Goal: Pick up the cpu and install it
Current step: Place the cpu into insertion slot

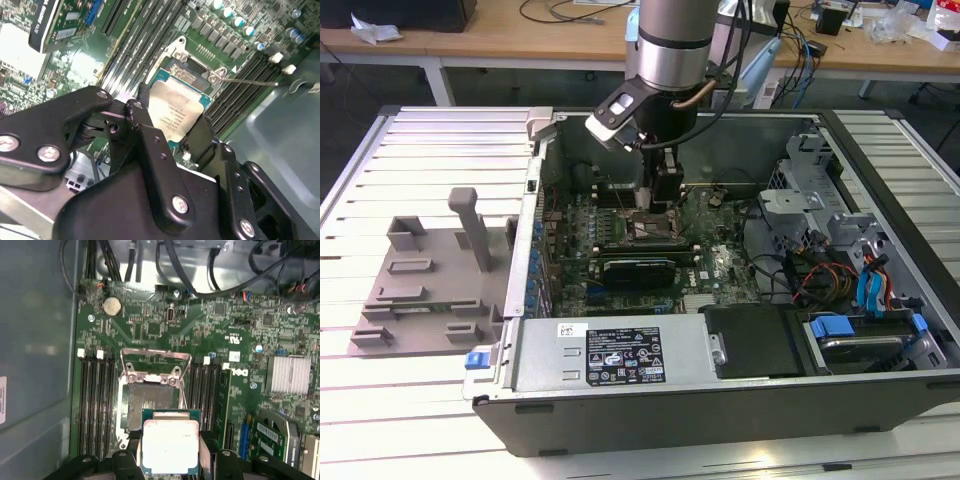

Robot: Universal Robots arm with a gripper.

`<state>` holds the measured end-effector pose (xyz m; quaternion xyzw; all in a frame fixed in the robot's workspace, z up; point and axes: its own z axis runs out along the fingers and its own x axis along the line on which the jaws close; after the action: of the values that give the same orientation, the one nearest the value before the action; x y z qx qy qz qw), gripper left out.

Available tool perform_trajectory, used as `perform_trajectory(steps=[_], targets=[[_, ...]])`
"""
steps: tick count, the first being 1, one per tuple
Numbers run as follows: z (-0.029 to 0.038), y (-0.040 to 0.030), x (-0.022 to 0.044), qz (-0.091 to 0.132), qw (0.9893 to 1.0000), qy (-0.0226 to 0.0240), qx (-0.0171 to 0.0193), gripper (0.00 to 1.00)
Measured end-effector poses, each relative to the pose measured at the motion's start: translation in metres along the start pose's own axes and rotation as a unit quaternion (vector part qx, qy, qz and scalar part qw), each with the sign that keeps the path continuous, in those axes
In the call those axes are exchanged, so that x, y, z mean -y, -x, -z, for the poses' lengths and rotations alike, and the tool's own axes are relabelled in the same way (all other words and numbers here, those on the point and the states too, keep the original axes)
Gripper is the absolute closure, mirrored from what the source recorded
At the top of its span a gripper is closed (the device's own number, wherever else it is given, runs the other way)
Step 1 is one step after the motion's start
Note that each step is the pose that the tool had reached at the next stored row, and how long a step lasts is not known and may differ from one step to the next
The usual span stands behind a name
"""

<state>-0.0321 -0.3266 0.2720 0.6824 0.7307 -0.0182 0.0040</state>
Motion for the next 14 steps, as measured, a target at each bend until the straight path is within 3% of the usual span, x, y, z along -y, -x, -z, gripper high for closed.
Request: perform_trajectory(steps=[3,14], targets=[[0.0000,0.0000,0.0000,0.000,1.0000,0.0059,0.0005,0.45],[-0.0102,-0.0003,-0.0002,0.000,1.0000,0.0063,0.0005,0.45]])
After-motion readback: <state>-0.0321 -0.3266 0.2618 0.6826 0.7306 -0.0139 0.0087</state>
